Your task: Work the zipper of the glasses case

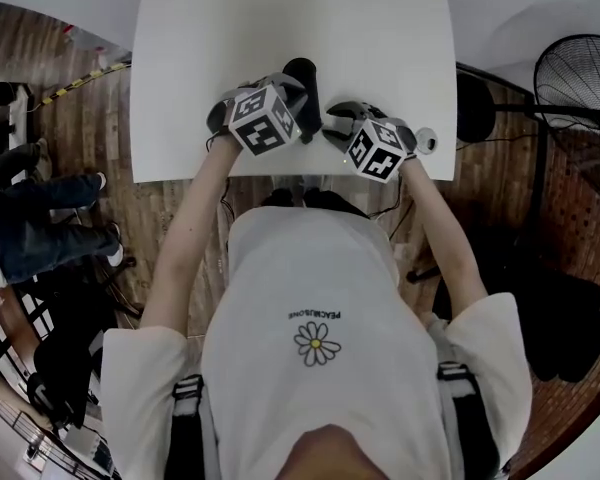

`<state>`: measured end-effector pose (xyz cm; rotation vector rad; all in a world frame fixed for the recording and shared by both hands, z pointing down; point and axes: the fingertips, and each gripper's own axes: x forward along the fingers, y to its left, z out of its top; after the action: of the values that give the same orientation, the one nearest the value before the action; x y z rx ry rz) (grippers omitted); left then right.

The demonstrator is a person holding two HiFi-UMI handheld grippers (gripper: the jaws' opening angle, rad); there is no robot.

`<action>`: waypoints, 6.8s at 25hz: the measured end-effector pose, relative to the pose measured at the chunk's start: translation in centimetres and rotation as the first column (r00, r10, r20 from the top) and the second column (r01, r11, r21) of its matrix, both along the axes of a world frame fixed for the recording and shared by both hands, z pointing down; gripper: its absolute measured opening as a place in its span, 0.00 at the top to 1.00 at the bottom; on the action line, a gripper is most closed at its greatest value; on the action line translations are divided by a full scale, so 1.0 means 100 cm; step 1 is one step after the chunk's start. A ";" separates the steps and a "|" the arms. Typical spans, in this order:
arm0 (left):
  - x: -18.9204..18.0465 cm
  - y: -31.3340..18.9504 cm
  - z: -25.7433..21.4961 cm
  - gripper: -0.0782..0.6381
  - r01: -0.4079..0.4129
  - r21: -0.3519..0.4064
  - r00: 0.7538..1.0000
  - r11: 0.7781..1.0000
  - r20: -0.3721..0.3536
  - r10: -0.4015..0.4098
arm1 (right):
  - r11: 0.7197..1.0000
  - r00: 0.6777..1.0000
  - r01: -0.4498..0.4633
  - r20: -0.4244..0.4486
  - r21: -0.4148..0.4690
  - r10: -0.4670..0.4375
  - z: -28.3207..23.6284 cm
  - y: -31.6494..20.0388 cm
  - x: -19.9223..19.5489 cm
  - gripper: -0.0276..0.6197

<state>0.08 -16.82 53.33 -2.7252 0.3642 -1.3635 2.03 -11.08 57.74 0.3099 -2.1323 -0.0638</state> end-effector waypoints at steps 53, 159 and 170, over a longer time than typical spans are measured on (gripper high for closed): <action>0.045 0.001 0.009 0.87 -0.180 0.092 0.979 0.979 0.112 0.169 | 0.951 0.932 -0.308 -0.201 0.003 0.302 0.011 0.009 0.050 0.95; 0.083 0.037 0.011 0.87 -0.461 0.144 0.882 0.875 0.185 0.434 | 0.982 0.923 -0.186 -0.334 0.043 0.189 0.020 0.013 0.088 0.95; 0.077 0.042 0.015 0.87 -0.418 0.079 0.898 0.905 0.189 0.399 | 0.927 0.929 -0.356 -0.157 -0.120 0.336 0.013 0.053 0.051 0.95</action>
<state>7.81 -12.64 54.83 -2.3825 -0.1348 -1.3819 7.18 -5.83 59.02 0.5753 -1.9084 0.2703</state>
